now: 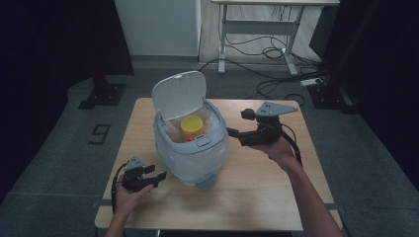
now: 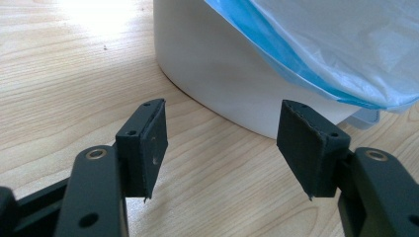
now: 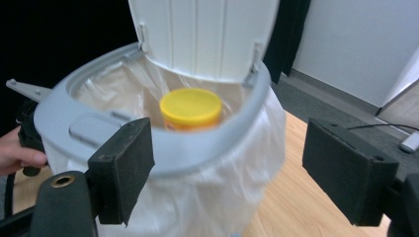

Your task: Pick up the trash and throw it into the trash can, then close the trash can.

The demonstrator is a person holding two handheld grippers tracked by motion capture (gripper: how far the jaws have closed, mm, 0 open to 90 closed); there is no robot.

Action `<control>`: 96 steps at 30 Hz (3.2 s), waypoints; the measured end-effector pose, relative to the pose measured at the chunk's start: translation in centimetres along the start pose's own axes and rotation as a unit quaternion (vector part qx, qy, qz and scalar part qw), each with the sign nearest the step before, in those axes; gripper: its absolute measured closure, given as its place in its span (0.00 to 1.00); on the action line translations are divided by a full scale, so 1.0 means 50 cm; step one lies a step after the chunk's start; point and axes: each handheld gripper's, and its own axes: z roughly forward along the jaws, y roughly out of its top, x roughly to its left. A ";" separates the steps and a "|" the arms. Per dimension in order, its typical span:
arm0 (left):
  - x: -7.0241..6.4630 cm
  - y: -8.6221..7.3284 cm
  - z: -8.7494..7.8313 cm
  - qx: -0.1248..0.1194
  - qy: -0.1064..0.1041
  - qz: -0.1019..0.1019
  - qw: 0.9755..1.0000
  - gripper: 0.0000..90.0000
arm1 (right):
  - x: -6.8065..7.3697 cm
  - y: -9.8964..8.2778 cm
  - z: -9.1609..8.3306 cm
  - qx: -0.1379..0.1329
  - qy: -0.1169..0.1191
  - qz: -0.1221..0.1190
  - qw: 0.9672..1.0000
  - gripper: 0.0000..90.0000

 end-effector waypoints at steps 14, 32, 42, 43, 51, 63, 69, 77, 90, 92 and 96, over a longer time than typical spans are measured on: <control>-0.007 0.001 0.003 0.002 0.003 0.001 1.000 0.40 | -0.026 -0.139 -0.077 -0.001 -0.033 0.031 0.999 0.23; -0.014 0.008 -0.008 -0.010 0.006 -0.002 1.000 0.40 | -0.031 -0.283 -0.086 0.019 -0.053 0.060 0.997 0.24; -0.021 0.038 -0.057 -0.056 -0.009 -0.017 0.998 0.39 | -0.025 -0.318 -0.083 0.031 -0.051 0.068 0.996 0.24; -0.021 0.043 -0.064 -0.062 -0.011 -0.020 0.998 0.39 | -0.025 -0.322 -0.083 0.033 -0.051 0.069 0.996 0.24; -0.028 0.081 -0.109 -0.093 -0.015 -0.014 0.995 0.38 | -0.025 -0.366 -0.093 0.054 -0.056 0.082 0.994 0.24; -0.048 0.146 -0.167 -0.117 -0.009 0.019 0.993 0.38 | -0.025 -0.410 -0.096 0.073 -0.054 0.096 0.991 0.24; -0.053 0.172 -0.181 -0.125 -0.012 0.028 0.992 0.38 | -0.023 -0.418 -0.096 0.078 -0.053 0.100 0.991 0.24; -0.054 0.198 -0.195 -0.134 -0.019 0.030 0.990 0.38 | -0.023 -0.424 -0.095 0.082 -0.053 0.104 0.990 0.24; -0.052 0.240 -0.194 -0.142 -0.024 0.034 0.989 0.38 | -0.025 -0.435 -0.094 0.088 -0.053 0.113 0.988 0.24; -0.053 0.250 -0.193 -0.140 -0.024 0.037 0.989 0.38 | -0.026 -0.436 -0.093 0.089 -0.053 0.114 0.988 0.24; -0.051 0.269 -0.189 -0.139 -0.027 0.037 0.989 0.38 | -0.025 -0.437 -0.093 0.091 -0.053 0.115 0.988 0.24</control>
